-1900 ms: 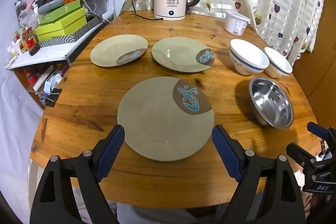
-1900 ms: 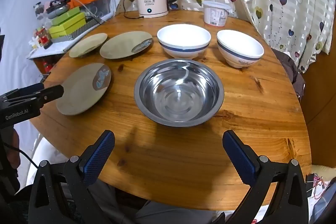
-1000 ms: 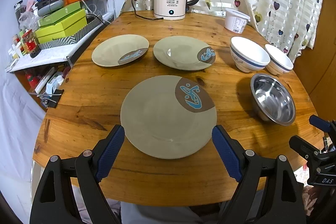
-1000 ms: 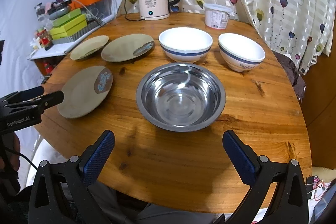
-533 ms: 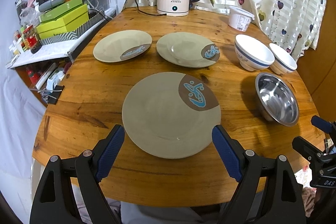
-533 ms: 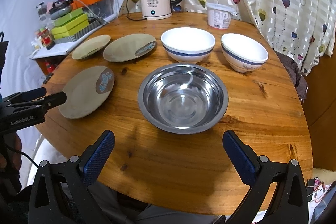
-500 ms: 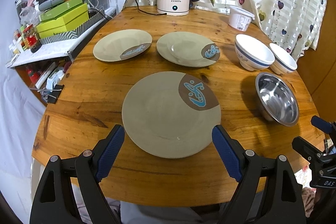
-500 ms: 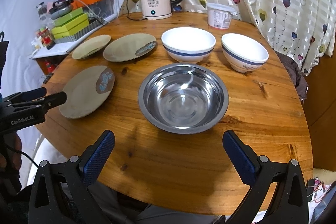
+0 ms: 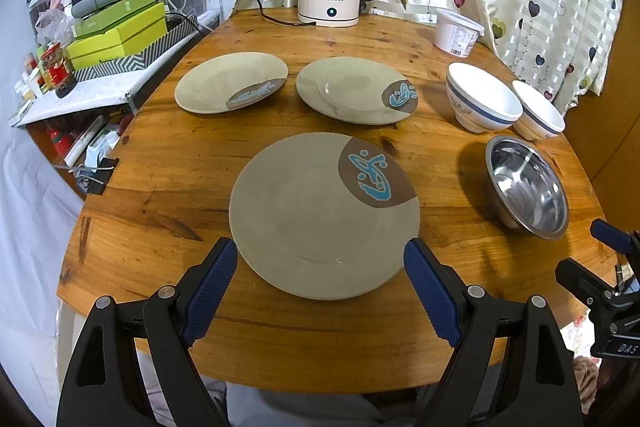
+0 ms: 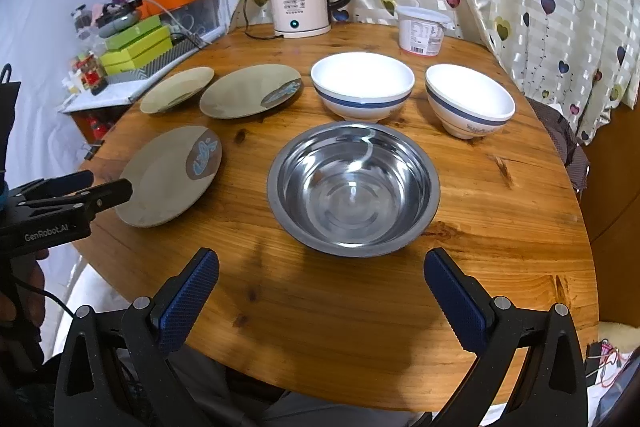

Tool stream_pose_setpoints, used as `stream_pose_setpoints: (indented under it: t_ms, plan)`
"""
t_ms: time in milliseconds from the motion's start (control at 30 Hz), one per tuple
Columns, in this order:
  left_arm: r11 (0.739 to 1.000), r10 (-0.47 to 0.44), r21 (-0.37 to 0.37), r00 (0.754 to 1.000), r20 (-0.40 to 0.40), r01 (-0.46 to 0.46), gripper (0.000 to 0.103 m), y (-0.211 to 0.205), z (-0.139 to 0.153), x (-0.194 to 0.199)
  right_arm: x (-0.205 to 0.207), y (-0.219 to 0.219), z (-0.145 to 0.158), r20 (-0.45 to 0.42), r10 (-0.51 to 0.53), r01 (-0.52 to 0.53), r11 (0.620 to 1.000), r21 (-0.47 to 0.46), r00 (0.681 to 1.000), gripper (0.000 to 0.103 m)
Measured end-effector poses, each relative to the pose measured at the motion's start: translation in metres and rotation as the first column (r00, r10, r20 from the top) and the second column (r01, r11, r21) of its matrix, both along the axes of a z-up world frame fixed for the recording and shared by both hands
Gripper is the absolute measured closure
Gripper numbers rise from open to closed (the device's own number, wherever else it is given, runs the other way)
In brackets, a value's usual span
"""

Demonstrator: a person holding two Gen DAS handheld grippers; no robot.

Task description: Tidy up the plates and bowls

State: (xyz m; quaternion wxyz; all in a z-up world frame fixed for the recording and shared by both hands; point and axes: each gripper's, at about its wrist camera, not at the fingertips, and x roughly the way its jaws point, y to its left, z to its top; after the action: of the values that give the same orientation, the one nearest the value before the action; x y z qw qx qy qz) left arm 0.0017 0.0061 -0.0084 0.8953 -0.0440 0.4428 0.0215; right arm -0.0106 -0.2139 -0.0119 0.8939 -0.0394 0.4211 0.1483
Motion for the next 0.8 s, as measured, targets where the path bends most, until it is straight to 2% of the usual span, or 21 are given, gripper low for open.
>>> stream_pose_setpoints:
  t_ms: [800]
  plan:
    - [1.0,-0.015,-0.018,1.0,0.001,0.015,0.017,-0.0029,0.0019,-0.0032,-0.0013,-0.002,0.0015,0.011,-0.01,0.01,1.0,0.004,1.0,0.0]
